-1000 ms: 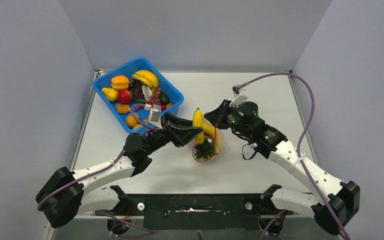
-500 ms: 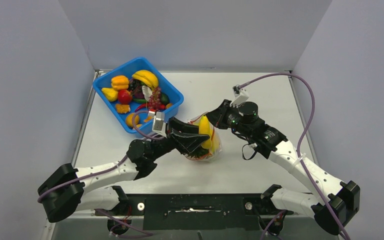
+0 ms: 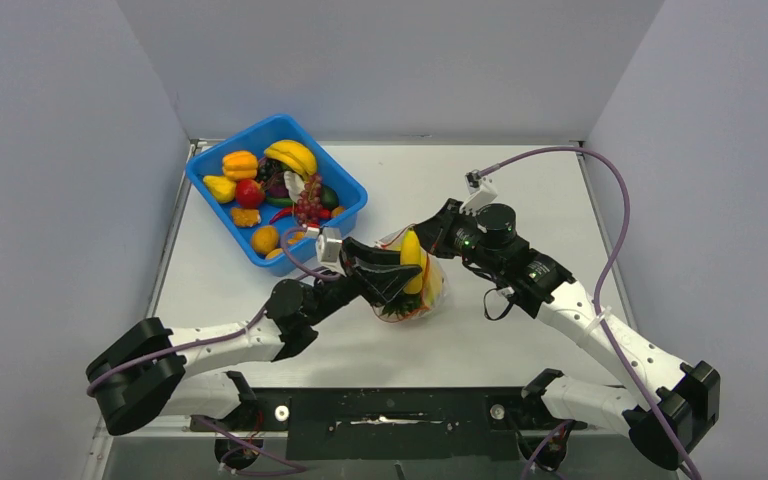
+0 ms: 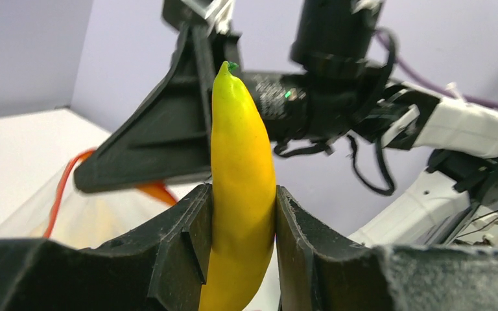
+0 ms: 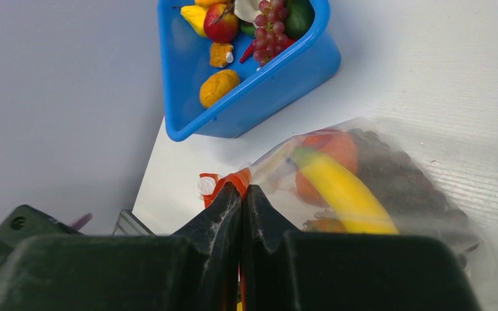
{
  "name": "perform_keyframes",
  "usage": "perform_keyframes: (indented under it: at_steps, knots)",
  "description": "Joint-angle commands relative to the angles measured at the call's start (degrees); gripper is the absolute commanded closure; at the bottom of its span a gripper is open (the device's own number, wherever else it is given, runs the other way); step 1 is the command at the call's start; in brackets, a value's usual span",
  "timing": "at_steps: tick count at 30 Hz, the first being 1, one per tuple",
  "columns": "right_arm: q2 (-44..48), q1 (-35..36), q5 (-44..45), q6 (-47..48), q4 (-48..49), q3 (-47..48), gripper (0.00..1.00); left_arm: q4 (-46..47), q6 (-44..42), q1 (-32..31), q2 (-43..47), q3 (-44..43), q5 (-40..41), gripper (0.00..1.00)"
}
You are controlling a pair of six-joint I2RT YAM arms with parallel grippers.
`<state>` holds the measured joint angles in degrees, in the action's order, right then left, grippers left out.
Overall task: Place the food in the zip-top bag and seal the zipper
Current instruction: Place the fake fruit in the zipper food storage bag.
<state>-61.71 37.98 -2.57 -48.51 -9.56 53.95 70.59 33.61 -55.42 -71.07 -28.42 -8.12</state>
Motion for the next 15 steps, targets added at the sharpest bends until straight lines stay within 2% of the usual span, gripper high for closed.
perform_keyframes:
  at_steps: [1,6,8,10,14,15]
  knots:
    - [2.0,0.4,0.3,-0.8,7.4,2.7,1.00,4.2,-1.2,-0.1,-1.2,1.4,3.5,0.77]
    - [2.3,0.5,0.4,-1.1,7.7,2.6,1.00,1.7,-2.1,-0.1,-1.4,2.1,5.3,0.74]
    - [2.3,0.4,0.3,-1.2,8.0,2.6,1.00,1.6,-1.9,-0.1,-2.0,2.5,6.0,0.66]
    - [2.1,0.4,0.2,-1.2,8.2,2.8,1.00,2.4,-0.5,-0.1,-2.8,3.1,6.8,0.62]
    - [2.0,0.4,0.2,-1.2,8.5,3.0,1.00,8.2,3.9,-0.1,-5.7,5.0,8.3,0.61]
    - [1.9,0.4,0.2,-1.2,8.6,3.1,1.00,11.2,5.1,-0.2,-6.4,5.4,8.1,0.65]
